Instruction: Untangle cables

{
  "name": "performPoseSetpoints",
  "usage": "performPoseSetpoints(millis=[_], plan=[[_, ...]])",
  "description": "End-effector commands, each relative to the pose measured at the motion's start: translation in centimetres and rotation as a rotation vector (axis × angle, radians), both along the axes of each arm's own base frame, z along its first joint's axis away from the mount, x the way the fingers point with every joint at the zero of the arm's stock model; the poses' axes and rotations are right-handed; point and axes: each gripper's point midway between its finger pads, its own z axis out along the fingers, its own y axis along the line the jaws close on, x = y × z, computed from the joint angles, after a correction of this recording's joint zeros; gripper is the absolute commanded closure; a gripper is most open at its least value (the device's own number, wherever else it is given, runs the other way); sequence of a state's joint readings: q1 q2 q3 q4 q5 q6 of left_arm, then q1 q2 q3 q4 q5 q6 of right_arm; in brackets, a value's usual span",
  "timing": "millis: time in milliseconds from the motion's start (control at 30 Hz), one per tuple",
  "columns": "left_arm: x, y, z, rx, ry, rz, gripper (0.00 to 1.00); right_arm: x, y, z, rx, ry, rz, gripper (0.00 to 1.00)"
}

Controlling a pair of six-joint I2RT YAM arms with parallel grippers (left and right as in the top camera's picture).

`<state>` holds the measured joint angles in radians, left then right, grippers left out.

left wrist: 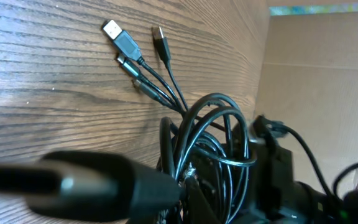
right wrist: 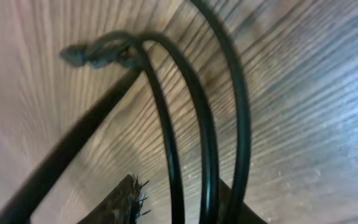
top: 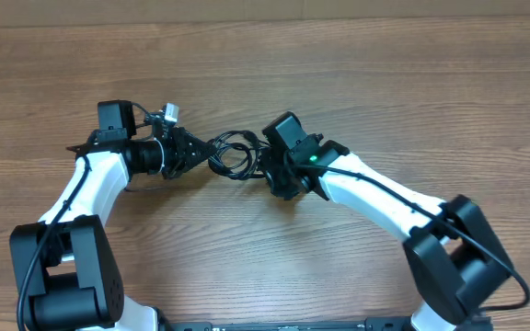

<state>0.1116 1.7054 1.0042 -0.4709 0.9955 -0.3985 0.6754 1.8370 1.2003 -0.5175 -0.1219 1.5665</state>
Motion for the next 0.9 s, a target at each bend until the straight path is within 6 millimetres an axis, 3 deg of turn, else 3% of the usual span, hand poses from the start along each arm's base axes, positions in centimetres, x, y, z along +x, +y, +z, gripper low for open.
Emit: performPoseSetpoints(millis=[0,33,100,233,267,400,500,667,867], plan=[[0.1,-0.7,2.1,-0.046,-0.029,-0.016,0.96,0.7,-1.7,-0.9,-0.106,-0.027,-0.049,0.92],[0.3,-0.4,1.7,-0.018,-0.027,-0.001,0.96,0.5,-3.1,-1.3,-0.171,-0.025,-0.069,0.96],[0.7,0.4,0.8,0.039,-0.004,0.040,0.96,0.2,-5.0,-1.8,-0.252,-0.010,-0.090,0.96],[1.2,1.4,-0.3,0.118,0.009,0.088,0.96,0.5,-6.8,-1.7,-0.295,-0.002,-0.084,0.96],[1.3,1.6,-0.4,0.131,0.007,0.095,0.96,1.0,-7.1,-1.2,-0.300,-0.012,-0.070,0.96],[1.7,1.6,-0.2,0.131,-0.017,0.095,0.96,2.8,-9.5,4.3,-0.453,-0.114,-0.073,0.96],[1.7,1.6,-0.2,0.130,-0.016,0.094,0.96,2.2,-9.2,6.2,-0.548,-0.167,-0.049,0.96],[1.7,1.7,-0.3,0.140,-0.016,0.097,0.96,0.4,-7.2,5.9,-0.557,-0.179,0.002,0.96],[1.9,2.3,-0.8,0.179,-0.010,0.116,0.96,-2.2,-7.2,4.9,-0.559,-0.074,0.063,0.96]])
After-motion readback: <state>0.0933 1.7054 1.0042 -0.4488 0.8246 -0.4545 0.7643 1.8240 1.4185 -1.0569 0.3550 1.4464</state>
